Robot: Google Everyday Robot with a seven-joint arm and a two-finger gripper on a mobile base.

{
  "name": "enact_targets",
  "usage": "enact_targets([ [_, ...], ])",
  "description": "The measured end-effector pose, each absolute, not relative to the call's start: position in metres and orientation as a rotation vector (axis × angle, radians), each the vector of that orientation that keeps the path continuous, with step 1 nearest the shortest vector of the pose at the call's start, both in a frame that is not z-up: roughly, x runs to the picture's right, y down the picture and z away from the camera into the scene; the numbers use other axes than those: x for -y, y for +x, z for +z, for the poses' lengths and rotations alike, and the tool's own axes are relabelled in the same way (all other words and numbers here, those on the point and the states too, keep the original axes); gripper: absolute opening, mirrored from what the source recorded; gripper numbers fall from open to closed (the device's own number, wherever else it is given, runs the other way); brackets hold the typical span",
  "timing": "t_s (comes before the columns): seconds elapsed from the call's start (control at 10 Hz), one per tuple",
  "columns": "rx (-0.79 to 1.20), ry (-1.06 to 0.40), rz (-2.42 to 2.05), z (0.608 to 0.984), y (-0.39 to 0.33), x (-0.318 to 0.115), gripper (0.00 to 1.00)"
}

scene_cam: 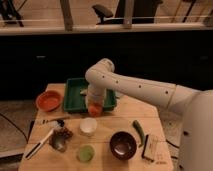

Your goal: Place apple in paper cup

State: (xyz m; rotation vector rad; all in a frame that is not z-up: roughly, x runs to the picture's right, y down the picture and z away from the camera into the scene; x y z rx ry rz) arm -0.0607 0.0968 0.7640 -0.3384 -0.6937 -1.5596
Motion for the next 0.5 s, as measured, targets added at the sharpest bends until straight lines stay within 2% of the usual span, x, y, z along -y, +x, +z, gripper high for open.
enact_targets([
  [0.5, 0.743, -0.343, -1.585, 0.758, -0.071, -0.112, 0.00],
])
